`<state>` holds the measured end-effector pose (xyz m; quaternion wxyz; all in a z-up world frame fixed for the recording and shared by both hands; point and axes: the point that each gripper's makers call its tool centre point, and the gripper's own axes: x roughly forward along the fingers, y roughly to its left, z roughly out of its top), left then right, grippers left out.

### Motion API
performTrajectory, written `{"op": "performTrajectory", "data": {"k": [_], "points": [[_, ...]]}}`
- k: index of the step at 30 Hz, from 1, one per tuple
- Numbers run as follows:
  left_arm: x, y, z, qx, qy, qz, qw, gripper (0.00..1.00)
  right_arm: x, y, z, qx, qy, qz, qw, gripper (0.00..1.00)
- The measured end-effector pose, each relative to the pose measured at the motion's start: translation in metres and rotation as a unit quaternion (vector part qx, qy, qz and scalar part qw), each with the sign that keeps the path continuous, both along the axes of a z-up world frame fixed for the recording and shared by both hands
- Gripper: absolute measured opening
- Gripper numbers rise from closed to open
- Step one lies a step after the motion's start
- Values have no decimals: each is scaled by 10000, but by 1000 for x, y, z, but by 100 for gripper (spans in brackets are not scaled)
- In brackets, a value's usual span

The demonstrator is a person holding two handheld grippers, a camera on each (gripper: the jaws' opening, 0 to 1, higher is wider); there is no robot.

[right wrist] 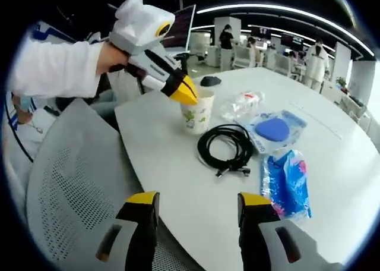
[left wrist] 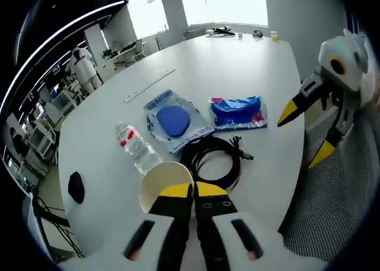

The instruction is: Arrange the tabletop items into an orderly group along one side of the table until the central work area is clear of visible clutter.

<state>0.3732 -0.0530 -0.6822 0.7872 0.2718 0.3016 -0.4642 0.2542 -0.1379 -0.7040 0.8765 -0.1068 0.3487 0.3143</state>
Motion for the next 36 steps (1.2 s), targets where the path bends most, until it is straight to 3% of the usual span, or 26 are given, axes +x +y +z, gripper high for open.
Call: {"op": "performTrajectory", "data": {"k": [13, 23, 31, 36], "points": [[-5, 3, -8, -78, 96, 94, 9999, 0, 2, -10, -1, 25, 33, -235, 9997, 53], [-2, 5, 1, -400, 107, 289, 9987, 0, 3, -12, 1, 63, 7, -310, 9995, 54], [3, 7, 10, -640, 6, 547, 9965, 14, 4, -15, 2, 147, 22, -381, 9992, 57], [6, 8, 22, -1056, -52, 917, 9902, 44, 4, -19, 3, 257, 31, -486, 9985, 61]]}}
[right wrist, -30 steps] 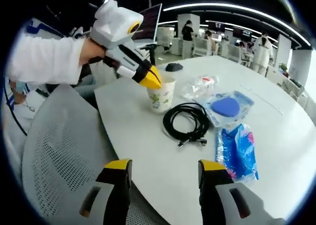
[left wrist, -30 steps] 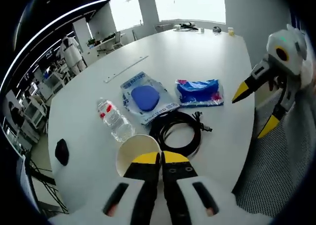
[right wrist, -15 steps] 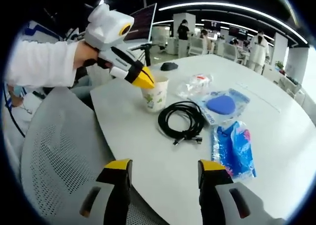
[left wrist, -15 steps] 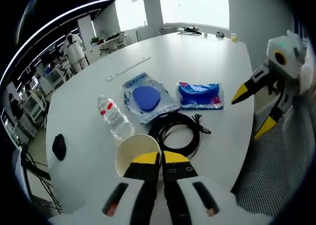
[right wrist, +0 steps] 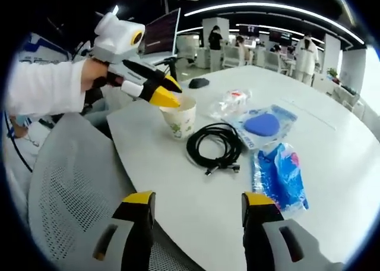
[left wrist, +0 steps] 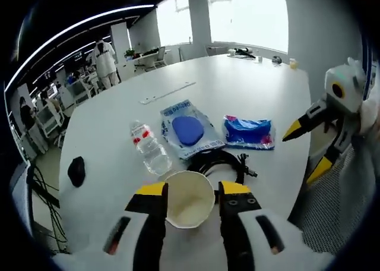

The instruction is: Arrange the tabletop items into an orderly group along one side of the table until the central work area is clear of visible clutter.

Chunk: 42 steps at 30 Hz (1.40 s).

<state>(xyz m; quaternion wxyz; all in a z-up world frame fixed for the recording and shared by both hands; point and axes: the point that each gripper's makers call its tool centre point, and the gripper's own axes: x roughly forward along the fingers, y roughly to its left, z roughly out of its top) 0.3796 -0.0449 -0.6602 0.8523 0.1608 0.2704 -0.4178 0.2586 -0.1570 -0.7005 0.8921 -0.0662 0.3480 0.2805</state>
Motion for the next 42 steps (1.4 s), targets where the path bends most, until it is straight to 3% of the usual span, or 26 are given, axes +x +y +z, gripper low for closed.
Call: {"op": "performTrajectory", "data": {"k": [2, 5, 12, 15, 20, 28, 42], "points": [[2, 4, 4, -114, -38, 216, 9997, 60, 1, -1, 0, 18, 11, -53, 10000, 65], [1, 7, 7, -267, 51, 430, 9987, 75, 2, -3, -2, 55, 62, -151, 9999, 70], [-5, 13, 4, -399, 205, 632, 9970, 86, 3, -9, -4, -15, 64, -195, 9998, 75], [-5, 16, 3, -395, 279, 670, 9966, 85, 4, -25, -5, -173, 32, -341, 9993, 74], [0, 19, 2, -395, 307, 743, 9960, 85, 5, -43, -11, -103, 200, -761, 9968, 74], [9, 18, 5, -529, 400, 899, 9937, 84, 2, -39, -19, -574, 196, -467, 9971, 67], [41, 14, 13, -645, 532, 1073, 9907, 81, 2, -41, -20, -577, 205, -493, 9969, 63]]}}
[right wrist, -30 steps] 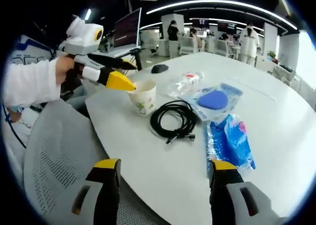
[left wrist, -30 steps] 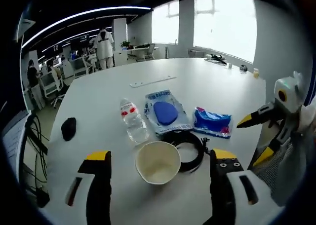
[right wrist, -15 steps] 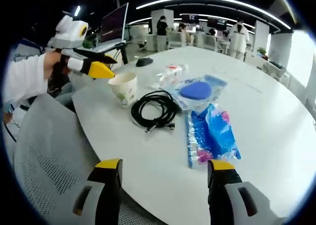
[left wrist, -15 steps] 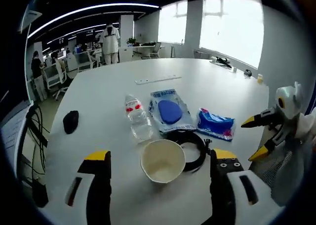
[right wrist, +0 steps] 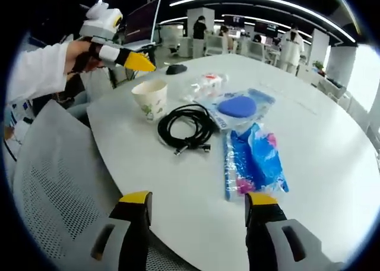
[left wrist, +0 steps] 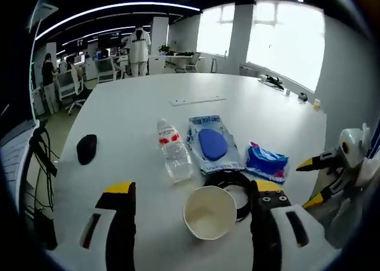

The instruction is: Arrange the tabletop items into an orderly group along one side of the table until the central work area is clear of visible clutter.

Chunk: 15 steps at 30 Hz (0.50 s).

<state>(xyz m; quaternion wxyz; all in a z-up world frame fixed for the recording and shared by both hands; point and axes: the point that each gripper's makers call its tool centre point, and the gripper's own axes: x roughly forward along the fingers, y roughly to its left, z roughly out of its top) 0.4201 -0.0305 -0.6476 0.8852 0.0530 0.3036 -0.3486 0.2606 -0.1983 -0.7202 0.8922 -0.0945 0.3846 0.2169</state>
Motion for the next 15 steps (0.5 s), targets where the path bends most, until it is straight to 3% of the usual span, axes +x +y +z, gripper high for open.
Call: {"op": "performTrajectory", "data": {"k": [5, 11, 15], "points": [[16, -7, -1, 164, 90, -43, 9998, 76, -1, 0, -2, -19, 69, 13, 10000, 62], [41, -18, -3, -17, 251, 124, 9996, 72, 1, -2, -1, -2, 43, -38, 10000, 62], [53, -25, -7, 75, 321, 91, 9994, 71, 2, -4, -1, -39, 28, -81, 10000, 62]]}}
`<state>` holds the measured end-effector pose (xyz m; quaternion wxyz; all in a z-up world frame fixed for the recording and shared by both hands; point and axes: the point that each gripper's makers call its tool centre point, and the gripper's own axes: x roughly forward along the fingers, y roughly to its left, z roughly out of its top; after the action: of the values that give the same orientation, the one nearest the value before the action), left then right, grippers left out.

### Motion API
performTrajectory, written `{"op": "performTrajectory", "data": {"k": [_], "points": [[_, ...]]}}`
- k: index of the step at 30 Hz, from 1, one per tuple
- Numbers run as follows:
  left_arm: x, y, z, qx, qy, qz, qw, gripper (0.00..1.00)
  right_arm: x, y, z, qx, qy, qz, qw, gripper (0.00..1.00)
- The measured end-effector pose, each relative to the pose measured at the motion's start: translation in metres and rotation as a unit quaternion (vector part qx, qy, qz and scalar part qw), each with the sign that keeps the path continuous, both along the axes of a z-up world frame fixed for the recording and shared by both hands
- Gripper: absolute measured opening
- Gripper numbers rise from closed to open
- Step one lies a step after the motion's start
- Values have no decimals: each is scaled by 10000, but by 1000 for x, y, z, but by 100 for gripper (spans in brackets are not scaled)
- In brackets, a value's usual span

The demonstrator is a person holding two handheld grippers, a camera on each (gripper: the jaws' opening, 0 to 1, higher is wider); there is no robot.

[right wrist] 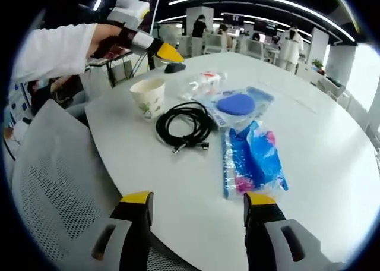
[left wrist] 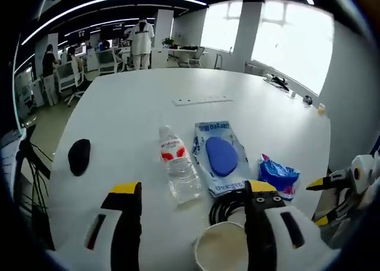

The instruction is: Arrange the tabletop items into an orderly group along one side of the table until the central work area is clear of visible clutter.

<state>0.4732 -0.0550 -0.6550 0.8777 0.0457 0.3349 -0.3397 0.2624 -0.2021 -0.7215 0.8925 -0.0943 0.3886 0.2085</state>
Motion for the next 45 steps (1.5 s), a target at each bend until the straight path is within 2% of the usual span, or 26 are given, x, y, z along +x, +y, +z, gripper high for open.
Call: {"op": "performTrajectory", "data": {"k": [8, 12, 14, 16, 21, 26, 33, 45], "points": [[29, -12, -10, 155, 182, -54, 9997, 70, 3, -3, 2, -39, -63, -82, 9999, 61], [40, -14, -17, 383, 302, -142, 9987, 66, 4, -5, 1, -48, -55, -113, 9999, 61], [48, -17, -16, 336, 261, -105, 9990, 67, 5, -6, 2, -46, -72, -136, 9999, 61], [54, -21, -17, 142, 382, 50, 9992, 67, 5, -6, 2, -46, -85, -148, 9998, 60], [66, -31, -29, 223, 515, 17, 9984, 65, 6, -8, 2, -35, -79, -188, 9998, 60], [75, -40, -42, 255, 735, 69, 9969, 64, 7, -10, 2, -29, -76, -227, 9997, 60], [80, -41, -62, 427, 1058, 193, 9933, 60, 7, -12, 2, -21, -58, -267, 9996, 59], [80, -49, -88, 277, 1505, 650, 9861, 55, -1, -17, 0, -12, -35, -335, 9994, 56]]}}
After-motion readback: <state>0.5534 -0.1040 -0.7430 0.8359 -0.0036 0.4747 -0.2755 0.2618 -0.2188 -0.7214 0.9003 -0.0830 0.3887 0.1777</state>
